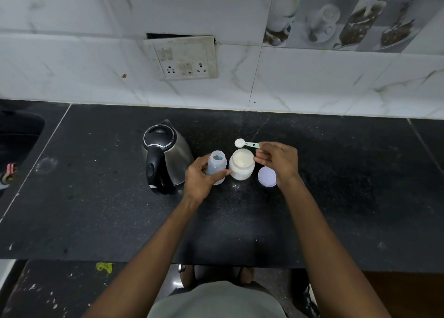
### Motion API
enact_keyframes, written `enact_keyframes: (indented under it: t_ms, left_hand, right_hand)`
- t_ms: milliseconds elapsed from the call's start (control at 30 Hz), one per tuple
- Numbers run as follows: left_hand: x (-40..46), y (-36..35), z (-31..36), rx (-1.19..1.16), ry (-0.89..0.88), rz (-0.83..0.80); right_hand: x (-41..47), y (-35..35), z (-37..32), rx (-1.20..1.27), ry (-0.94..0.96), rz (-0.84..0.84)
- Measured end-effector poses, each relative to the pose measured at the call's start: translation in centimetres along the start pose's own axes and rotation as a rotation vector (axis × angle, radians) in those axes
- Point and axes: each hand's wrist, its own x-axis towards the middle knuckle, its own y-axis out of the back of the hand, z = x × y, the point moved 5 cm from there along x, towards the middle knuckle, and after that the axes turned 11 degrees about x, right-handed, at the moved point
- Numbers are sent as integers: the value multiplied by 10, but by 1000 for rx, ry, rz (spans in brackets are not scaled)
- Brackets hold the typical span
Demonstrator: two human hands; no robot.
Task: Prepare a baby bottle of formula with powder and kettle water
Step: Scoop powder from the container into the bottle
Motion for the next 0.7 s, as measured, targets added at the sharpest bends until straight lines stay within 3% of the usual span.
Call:
enact_keyframes:
  t_ms: [400, 700]
  left_hand:
    - [-4, 27, 5, -58, 0, 54]
    - [-8, 33, 3, -20, -33, 58]
  right_hand:
    - [-44, -61, -13, 49, 7, -248]
    - [-47, -66, 6, -33, -57, -242]
